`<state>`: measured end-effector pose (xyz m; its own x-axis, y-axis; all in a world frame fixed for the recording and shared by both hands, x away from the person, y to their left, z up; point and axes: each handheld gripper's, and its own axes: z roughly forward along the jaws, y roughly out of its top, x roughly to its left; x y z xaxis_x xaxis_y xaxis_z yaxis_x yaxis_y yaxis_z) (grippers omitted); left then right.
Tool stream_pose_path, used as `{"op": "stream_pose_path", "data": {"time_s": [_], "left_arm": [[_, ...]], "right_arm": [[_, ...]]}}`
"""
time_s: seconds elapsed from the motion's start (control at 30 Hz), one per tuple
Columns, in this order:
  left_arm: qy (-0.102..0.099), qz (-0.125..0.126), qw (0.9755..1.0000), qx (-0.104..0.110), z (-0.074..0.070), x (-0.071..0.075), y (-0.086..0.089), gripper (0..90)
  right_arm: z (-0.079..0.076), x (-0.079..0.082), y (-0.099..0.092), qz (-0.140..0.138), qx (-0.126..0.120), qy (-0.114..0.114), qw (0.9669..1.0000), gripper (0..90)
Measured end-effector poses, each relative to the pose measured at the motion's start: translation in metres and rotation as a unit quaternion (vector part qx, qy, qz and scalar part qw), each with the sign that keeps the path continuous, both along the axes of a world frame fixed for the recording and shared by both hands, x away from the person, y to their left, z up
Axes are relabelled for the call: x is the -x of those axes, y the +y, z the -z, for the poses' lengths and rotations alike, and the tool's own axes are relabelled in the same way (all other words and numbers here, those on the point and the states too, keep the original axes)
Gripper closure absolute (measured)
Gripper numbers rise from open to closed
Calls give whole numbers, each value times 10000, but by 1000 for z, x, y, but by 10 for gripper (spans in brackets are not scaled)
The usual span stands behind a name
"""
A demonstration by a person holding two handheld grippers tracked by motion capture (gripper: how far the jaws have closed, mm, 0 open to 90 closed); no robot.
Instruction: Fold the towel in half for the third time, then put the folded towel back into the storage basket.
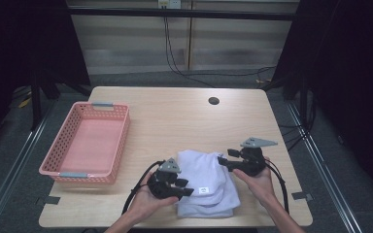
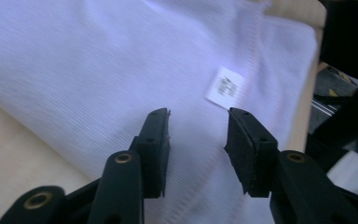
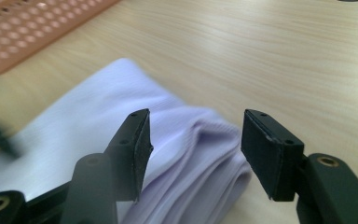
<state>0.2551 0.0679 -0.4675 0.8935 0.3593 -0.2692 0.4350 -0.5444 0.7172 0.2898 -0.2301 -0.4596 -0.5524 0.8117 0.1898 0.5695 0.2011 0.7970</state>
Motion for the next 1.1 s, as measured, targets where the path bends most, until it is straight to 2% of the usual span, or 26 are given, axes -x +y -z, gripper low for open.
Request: {"op": "stream_pose_path", "data": {"time_s": [0.03, 0.07, 0.1, 0.13, 0.17, 0.23, 0.27, 0.33, 0.4, 0.47, 0.53, 0.6, 0.63, 0.67, 0.73, 0.8, 0.83, 0.87, 0.9, 0.93, 1.0, 1.03, 1.07, 1.1], "left_arm": [[-32, 76, 10000, -12, 1, 5, 1, 559], [-17, 147, 9999, -34, 2, 9, 2, 541], [-100, 178, 9997, -98, 5, 12, 3, 531], [-106, 219, 9996, -159, 8, 13, 4, 530], [-19, 189, 9998, -112, 11, 13, 4, 516], [-43, 191, 9997, -171, 12, 14, 4, 495], [-71, 212, 9996, -181, 12, 15, 4, 493], [-56, 141, 9997, -207, 14, 16, 3, 486], [-136, 105, 9998, -123, 16, 20, 3, 460], [-141, 77, 9998, -119, 12, 23, 5, 431], [-86, 65, 9999, -29, 6, 25, 12, 400], [-156, -59, 9998, -86, 6, 30, 23, 378], [-98, -152, 9998, -91, 7, 30, 29, 346], [-52, -221, 9997, -98, 9, 31, 35, 334], [-201, -371, 9989, -188, 12, 31, 43, 319], [-117, -406, 9990, -165, 14, 26, 44, 297], [-25, -365, 9993, -124, 16, 23, 42, 273], [68, -311, 9993, -173, 17, 21, 40, 274], [96, -274, 9994, -166, 19, 21, 38, 268], [86, -186, 9996, -170, 19, 22, 35, 257], [58, -196, 9996, -217, 19, 24, 32, 250], [4, -169, 9994, -316, 22, 26, 26, 251], [-30, -238, 9993, -277, 24, 28, 24, 239], [20, -196, 9992, -344, 24, 28, 23, 235]], "right_arm": [[3, -7, 2, 54, 60, 20, 10000, 418], [7, -14, 5, 29, 46, 135, 9999, 414], [10, -18, 7, 17, 129, 215, 9997, 428], [13, -20, 9, 110, 356, 126, 9992, 502], [17, -22, 10, 128, 453, 169, 9987, 611], [19, -20, 9, 220, 462, 137, 9986, 821], [19, -16, 8, 196, 407, 137, 9989, 868], [17, -7, 6, 301, 479, -22, 9984, 873], [18, -2, 4, 299, 578, 30, 9979, 873], [23, 0, 0, 271, 594, 168, 9977, 868], [28, 1, -3, 216, 593, 220, 9978, 792], [30, -1, -5, 143, 506, 321, 9981, 592], [30, -3, -6, 141, 477, 340, 9982, 475], [30, -5, -9, 154, 413, 363, 9984, 420], [32, -12, -14, -16, 164, 554, 9983, 314], [37, -19, -14, -111, 202, 696, 9973, 266], [38, -21, -13, -163, 165, 709, 9972, 255], [39, -23, -13, -194, 97, 738, 9970, 236], [40, -25, -12, -229, 9, 782, 9967, 225], [40, -26, -10, -261, -45, 804, 9964, 226], [43, -27, -7, -383, -52, 829, 9958, 224], [45, -28, -5, -446, -83, 866, 9952, 229], [46, -27, -4, -463, -81, 844, 9953, 227], [46, -27, -3, -479, -46, 834, 9954, 224]]}}
